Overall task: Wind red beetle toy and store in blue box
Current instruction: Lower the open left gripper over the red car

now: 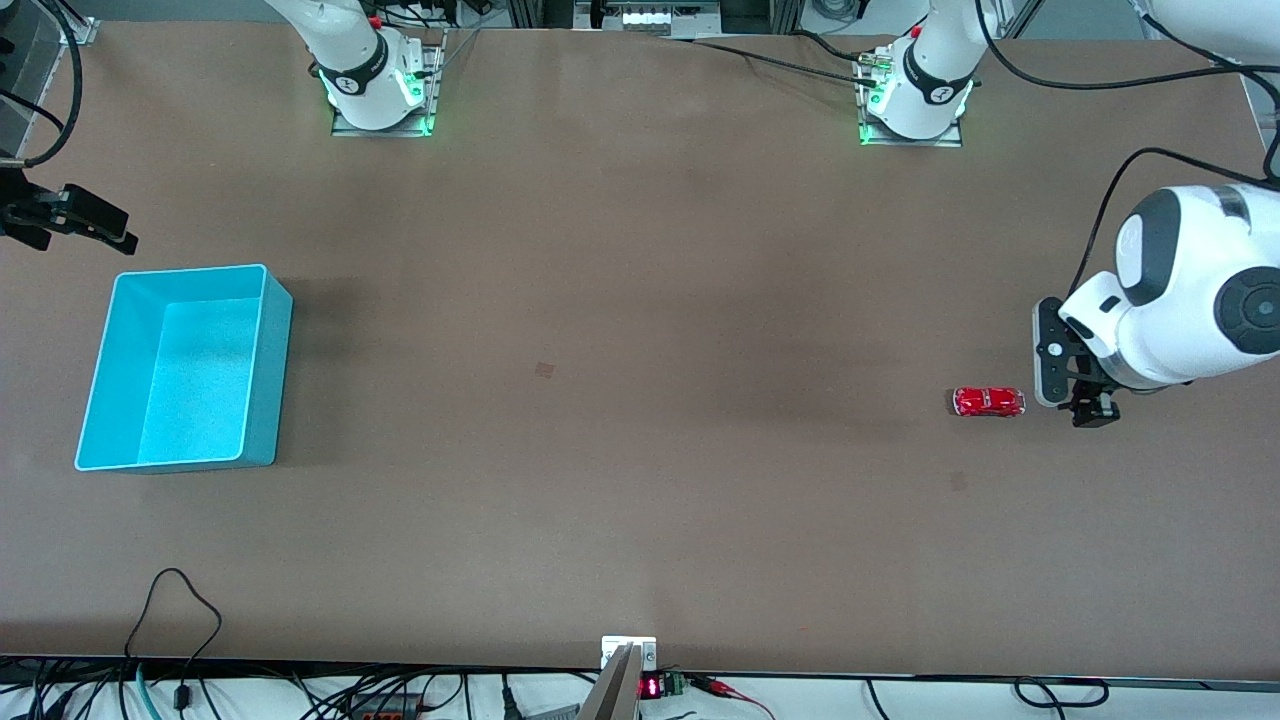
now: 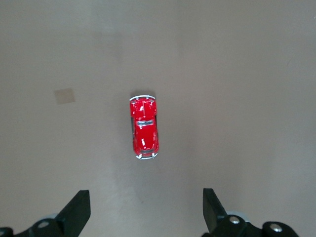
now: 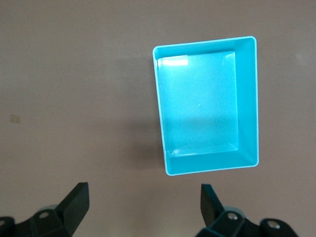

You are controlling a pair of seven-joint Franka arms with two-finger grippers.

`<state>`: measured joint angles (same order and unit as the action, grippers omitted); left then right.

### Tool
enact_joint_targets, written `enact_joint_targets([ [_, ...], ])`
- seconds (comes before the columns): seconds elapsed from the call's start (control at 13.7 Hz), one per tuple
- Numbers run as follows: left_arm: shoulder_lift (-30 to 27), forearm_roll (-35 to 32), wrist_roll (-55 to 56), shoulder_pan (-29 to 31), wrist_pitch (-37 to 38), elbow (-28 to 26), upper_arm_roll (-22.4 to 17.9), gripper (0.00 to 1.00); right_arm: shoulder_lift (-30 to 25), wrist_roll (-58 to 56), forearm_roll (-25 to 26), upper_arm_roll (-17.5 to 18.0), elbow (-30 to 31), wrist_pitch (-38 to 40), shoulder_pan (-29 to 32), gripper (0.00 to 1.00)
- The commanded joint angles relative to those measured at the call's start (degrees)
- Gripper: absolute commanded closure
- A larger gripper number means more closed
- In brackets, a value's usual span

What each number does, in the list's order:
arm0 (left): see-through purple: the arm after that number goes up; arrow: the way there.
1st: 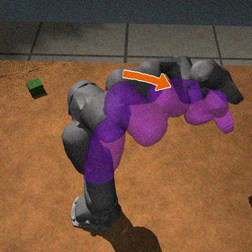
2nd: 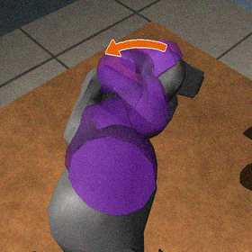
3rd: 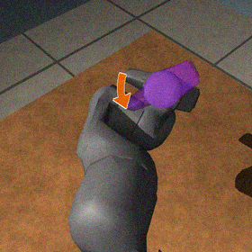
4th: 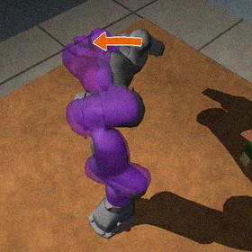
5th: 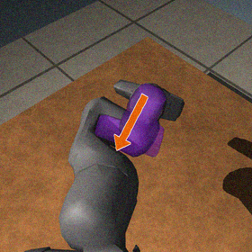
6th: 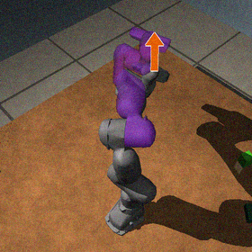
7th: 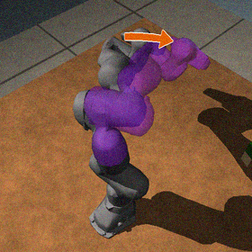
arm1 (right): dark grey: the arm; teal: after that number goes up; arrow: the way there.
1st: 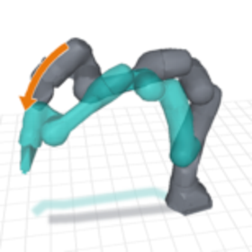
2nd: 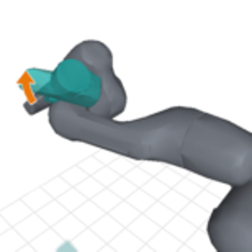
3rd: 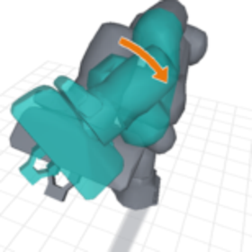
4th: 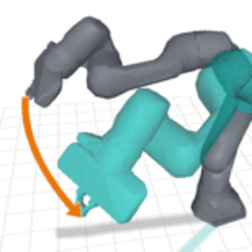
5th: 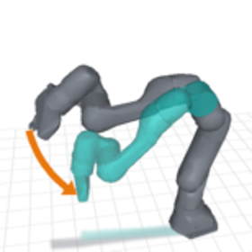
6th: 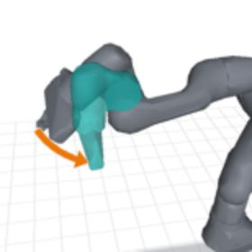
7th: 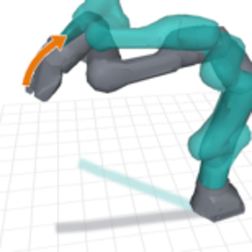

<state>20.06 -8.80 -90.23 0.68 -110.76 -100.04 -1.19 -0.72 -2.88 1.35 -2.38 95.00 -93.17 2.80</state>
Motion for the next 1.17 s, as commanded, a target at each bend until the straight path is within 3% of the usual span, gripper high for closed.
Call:
enact_joint_targets([
  [0.0, 2.1, -0.1, -2.8, 2.7, -2.9, -2.9, 0.4, 0.0, -0.1, 0.4, -0.9, 0.2, -0.3, -0.2, 0.0, 0.0],
  [0.29, 3.7, 0.0, -3.9, 6.2, -17.8, -10.1, 2.1, 0.01, -0.1, 0.3, -1.9, 0.1, -0.3, -0.2, 0.1, 0.0],
  [0.44, 4.7, 0.3, -3.9, 7.8, -24.2, -12.8, 3.9, 0.1, -0.1, 0.4, -2.0, 0.1, -0.3, -0.2, 0.1, 0.0],
  [0.59, 5.9, 0.3, -3.9, 9.1, -26.3, -13.1, 5.8, 0.22, -0.1, 0.3, -1.9, 0.1, -0.3, -0.2, 0.1, 0.0],
  [0.73, 7.9, 0.4, -3.9, 11.6, -27.7, -13.2, 8.0, 0.22, -0.1, 0.3, -1.9, 0.1, -0.3, -0.2, 0.1, 0.0],
  [0.88, 8.8, 0.4, -4.1, 17.0, -29.9, -14.5, 12.9, 0.23, -0.1, 0.3, -1.9, 0.1, -0.3, -0.2, 0.1, 0.0],
  [1.1, 9.9, 0.3, -5.4, 19.2, -31.4, -14.8, 15.1, 0.36, -0.1, 0.3, -1.9, 0.1, -0.3, -0.2, 0.1, 0.0],
])
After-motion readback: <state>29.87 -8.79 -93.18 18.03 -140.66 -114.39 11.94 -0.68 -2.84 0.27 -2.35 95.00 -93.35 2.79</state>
